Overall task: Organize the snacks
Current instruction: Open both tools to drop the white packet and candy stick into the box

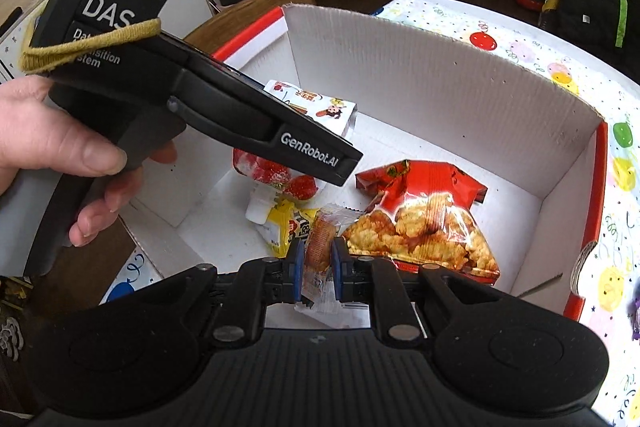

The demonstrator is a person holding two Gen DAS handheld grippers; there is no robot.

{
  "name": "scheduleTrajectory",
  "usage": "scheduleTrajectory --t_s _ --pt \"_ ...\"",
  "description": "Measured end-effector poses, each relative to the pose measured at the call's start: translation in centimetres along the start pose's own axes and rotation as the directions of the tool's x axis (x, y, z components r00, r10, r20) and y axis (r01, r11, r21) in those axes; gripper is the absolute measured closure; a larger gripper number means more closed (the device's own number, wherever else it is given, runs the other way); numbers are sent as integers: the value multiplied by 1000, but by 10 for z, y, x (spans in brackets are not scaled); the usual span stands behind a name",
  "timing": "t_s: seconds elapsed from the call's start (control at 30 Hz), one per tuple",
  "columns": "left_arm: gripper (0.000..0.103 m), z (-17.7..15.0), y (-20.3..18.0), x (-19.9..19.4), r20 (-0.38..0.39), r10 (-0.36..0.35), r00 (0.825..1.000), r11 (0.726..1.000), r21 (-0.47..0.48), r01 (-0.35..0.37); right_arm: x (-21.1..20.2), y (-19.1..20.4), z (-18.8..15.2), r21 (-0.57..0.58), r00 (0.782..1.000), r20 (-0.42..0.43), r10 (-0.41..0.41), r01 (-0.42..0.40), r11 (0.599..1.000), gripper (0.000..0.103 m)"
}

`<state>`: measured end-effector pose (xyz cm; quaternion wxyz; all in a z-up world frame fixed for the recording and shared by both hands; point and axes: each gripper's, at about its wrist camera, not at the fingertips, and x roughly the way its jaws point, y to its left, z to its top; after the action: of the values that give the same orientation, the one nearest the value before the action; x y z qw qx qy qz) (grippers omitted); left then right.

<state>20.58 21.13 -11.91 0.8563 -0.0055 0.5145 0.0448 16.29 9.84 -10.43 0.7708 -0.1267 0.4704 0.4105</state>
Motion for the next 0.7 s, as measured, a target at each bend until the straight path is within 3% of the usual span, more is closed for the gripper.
scheduleTrajectory --t_s 0.37,0.7 --pt "32 -7 -7 3 -16 28 999 999 19 -28 -7 -8 -5 44 1000 13 -7 6 999 89" --pt "23 -4 -10 -22 66 25 998 1000 7 -25 -27 -15 -10 81 998 57 -7 2 997 87"
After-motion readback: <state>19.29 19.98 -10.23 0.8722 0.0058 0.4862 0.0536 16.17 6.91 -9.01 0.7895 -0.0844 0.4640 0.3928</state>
